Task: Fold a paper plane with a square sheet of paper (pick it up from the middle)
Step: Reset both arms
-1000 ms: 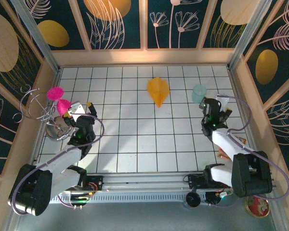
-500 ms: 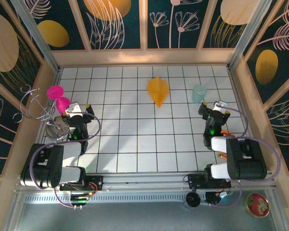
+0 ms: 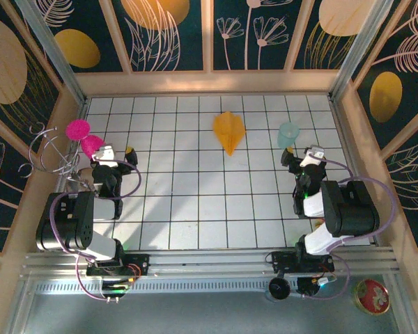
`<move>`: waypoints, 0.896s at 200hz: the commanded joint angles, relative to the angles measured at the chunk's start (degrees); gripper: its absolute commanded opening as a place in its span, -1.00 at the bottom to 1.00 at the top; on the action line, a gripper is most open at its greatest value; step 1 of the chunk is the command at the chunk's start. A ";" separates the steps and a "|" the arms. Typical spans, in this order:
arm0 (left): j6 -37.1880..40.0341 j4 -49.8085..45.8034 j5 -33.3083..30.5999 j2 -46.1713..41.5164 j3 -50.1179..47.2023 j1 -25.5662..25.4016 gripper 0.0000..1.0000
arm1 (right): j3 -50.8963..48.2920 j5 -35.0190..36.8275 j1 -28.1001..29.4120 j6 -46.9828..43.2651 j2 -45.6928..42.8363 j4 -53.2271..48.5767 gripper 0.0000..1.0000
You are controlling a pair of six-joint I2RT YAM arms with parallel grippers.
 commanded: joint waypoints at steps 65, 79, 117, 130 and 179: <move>0.23 8.48 0.39 2.66 -1.63 0.22 0.98 | -0.52 -1.09 -0.63 -0.89 0.44 4.21 0.98; 0.19 10.14 0.65 2.61 -2.51 0.20 0.98 | -0.51 -1.12 -0.60 -0.87 0.45 4.22 0.98; 3.32 12.80 9.40 2.73 -3.80 0.20 0.98 | -0.54 -1.13 -0.64 -0.85 0.46 4.22 0.98; 4.25 12.51 12.19 2.86 -3.51 0.20 0.98 | -0.59 -1.09 -0.64 -0.85 0.46 4.20 0.98; 4.24 8.82 11.95 3.05 -1.49 0.22 0.98 | -0.55 -1.13 -0.63 -0.91 0.46 4.22 0.98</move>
